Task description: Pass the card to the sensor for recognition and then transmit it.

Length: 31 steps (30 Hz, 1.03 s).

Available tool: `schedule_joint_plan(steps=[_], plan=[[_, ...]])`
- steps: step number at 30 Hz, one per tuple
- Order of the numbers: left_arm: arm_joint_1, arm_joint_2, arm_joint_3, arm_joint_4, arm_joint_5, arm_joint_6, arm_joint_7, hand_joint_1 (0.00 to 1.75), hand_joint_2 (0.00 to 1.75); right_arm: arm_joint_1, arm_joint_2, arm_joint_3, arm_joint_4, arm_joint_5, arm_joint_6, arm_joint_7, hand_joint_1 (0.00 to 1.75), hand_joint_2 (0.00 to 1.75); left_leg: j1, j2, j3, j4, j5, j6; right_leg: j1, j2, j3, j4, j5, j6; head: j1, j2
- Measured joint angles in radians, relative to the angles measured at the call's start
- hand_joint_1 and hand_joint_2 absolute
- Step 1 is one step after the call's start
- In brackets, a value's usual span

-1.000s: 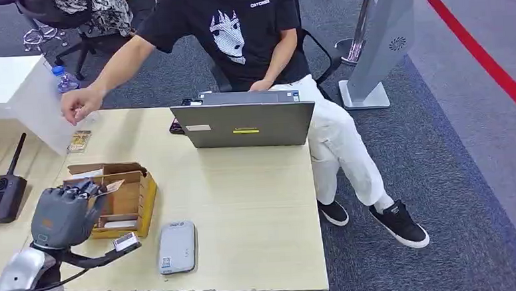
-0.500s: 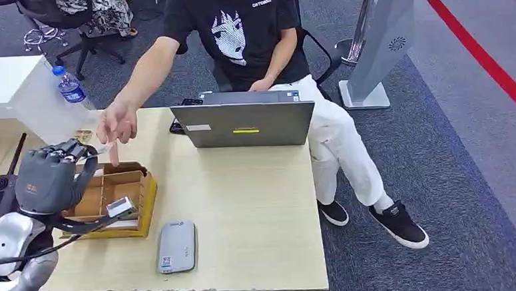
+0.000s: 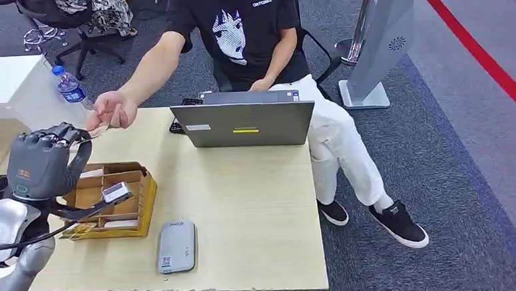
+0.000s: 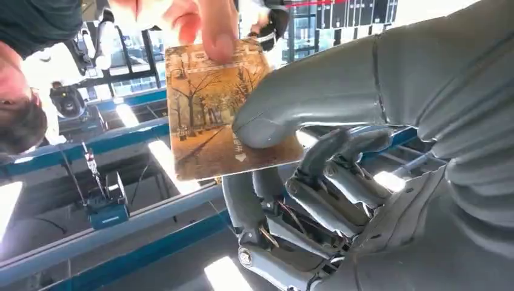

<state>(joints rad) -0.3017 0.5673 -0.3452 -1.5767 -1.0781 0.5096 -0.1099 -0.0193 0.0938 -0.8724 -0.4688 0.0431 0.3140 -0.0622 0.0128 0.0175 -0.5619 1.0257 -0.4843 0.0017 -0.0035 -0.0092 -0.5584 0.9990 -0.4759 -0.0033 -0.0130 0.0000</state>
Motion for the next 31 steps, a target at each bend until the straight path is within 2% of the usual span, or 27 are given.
schedule_joint_plan(steps=[8,15,18,21,22,24,26,28,29,31], plan=[[0.052,-0.008,-0.002,0.005,0.046,0.049,-0.003,0.0,1.75,-0.001,0.0,0.0,0.002,-0.005,-0.009,-0.003,0.0,1.75,0.0,0.0,-0.001,0.0,0.0,0.0,0.0,0.0,0.0,0.0,0.0,0.0,0.0,0.0],[0.157,-0.03,0.037,0.004,0.123,0.127,-0.053,0.0,1.75,0.003,0.0,0.0,0.001,-0.021,-0.01,-0.003,0.0,1.75,0.0,0.0,-0.002,0.0,0.0,0.0,0.0,0.0,-0.002,0.0,0.0,0.0,0.0,0.0],[0.222,-0.066,0.084,-0.005,0.225,0.168,-0.138,0.0,1.75,0.009,0.003,0.0,-0.002,-0.024,-0.011,-0.002,0.0,1.75,0.0,0.001,-0.002,0.0,0.0,0.0,0.0,0.001,-0.002,0.0,0.0,0.0,0.0,0.0],[0.308,-0.144,0.178,-0.036,0.437,0.182,-0.29,0.0,1.75,0.02,0.011,0.0,-0.017,-0.039,-0.011,0.003,0.0,1.75,0.0,0.001,-0.003,0.0,0.0,0.0,0.0,0.001,-0.003,0.0,0.0,0.0,0.0,0.0],[0.333,-0.163,0.203,-0.045,0.504,0.179,-0.319,0.0,1.75,0.023,0.015,-0.002,-0.022,-0.04,-0.012,0.008,0.0,1.75,0.0,0.001,-0.004,0.0,-0.001,0.0,0.0,0.001,-0.004,0.0,0.0,0.0,0.0,0.0],[0.383,-0.204,0.268,-0.065,0.678,0.143,-0.375,0.0,1.75,0.03,0.017,-0.012,-0.03,-0.038,-0.021,0.015,0.0,1.75,0.0,0.001,-0.004,0.0,-0.001,0.001,0.0,0.001,-0.004,0.0,-0.001,0.0,0.0,0.0],[0.43,-0.247,0.34,-0.077,0.857,0.059,-0.411,0.0,1.75,0.04,0.016,-0.024,-0.03,-0.027,-0.046,0.016,0.0,1.75,0.0,0.001,-0.004,0.0,-0.002,0.0,0.0,0.001,-0.004,0.0,-0.001,0.001,0.0,0.0],[0.463,-0.279,0.416,-0.08,0.979,-0.044,-0.434,0.0,1.75,0.05,0.016,-0.043,-0.029,-0.008,-0.071,0.015,0.0,1.75,0.0,0.001,-0.005,0.0,-0.002,0.0,0.0,0.001,-0.005,0.0,-0.001,0.001,0.0,0.0],[0.478,-0.302,0.475,-0.08,1.052,-0.122,-0.443,0.0,1.75,0.057,0.016,-0.054,-0.027,0.01,-0.091,0.016,0.0,1.75,0.0,0.001,-0.005,0.0,-0.002,0.0,0.0,0.001,-0.005,0.0,-0.001,0.001,0.0,0.0],[0.488,-0.347,0.582,-0.072,1.12,-0.24,-0.447,0.0,1.75,0.066,0.017,-0.073,-0.021,0.044,-0.126,0.031,0.0,1.75,0.0,0.001,-0.006,0.0,-0.002,0.0,0.0,0.001,-0.005,0.0,-0.001,0.001,0.0,0.0]])
